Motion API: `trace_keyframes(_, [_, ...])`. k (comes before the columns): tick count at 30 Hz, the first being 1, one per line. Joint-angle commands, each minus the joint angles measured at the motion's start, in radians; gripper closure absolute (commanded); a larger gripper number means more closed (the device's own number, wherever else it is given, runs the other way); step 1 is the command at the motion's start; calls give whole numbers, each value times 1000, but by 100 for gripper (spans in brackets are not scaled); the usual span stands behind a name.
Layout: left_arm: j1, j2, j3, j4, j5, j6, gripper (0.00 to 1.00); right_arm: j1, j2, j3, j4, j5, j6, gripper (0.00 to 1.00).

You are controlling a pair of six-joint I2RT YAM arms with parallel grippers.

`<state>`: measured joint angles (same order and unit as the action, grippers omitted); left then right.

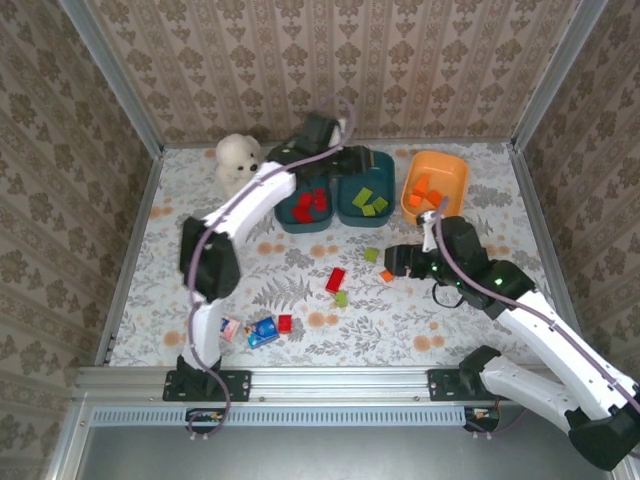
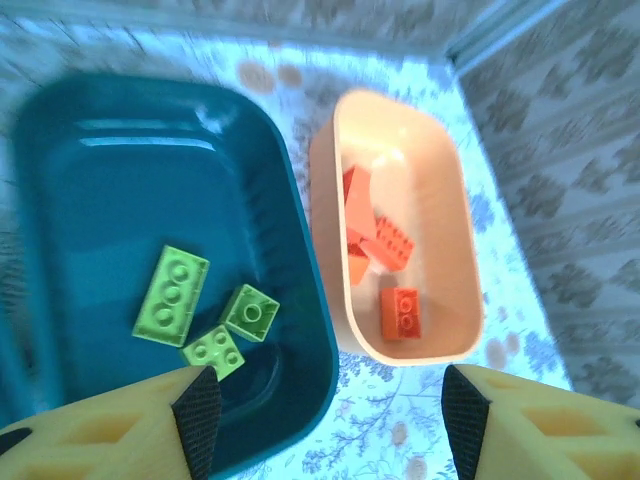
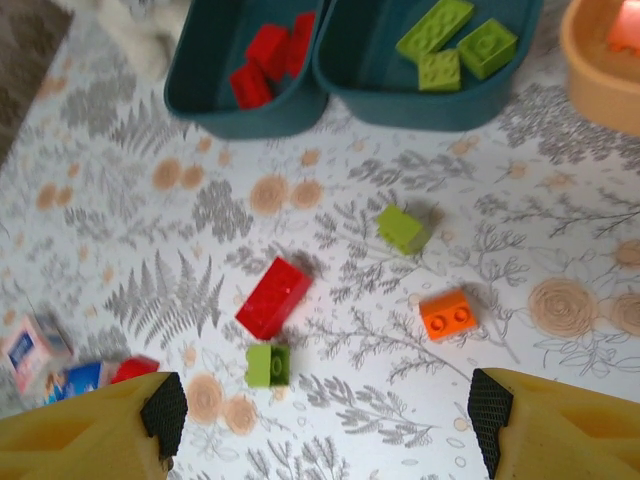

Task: Sort the legos into containers by color

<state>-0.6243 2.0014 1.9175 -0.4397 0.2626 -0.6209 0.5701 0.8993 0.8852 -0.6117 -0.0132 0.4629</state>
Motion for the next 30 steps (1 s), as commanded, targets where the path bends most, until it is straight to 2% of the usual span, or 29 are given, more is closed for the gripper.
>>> trace_keyframes(1, [49,-166,-204,46,-41,-40,37,79,56,46,-38,92,-42,23])
trace_keyframes(6, [76,-433,-514,-11,-72,-10,35,96,147,84,-108,202,99,24])
trace_keyframes(9, [75,-592,-683,-40,-84,-10,33,96,197,110,-87,205,163,28])
trace_keyframes(12, [71,-730,-821,-81,-103,-17,33,90,289,160,-166,279,327,28])
trace_keyframes(14, [67,-800,-889,-105,-106,-30,33,73,366,172,-210,262,438,28])
trace_keyframes(21, [22,-956,-1005,-145,-97,-20,32,46,587,122,-88,136,700,29])
trace_keyframes(26, [20,-1040,-1046,-127,-75,-36,31,9,682,118,2,129,745,31])
trace_keyframes(30, [18,-1076,-1045,-154,-87,-37,31,-8,750,146,-11,124,786,33])
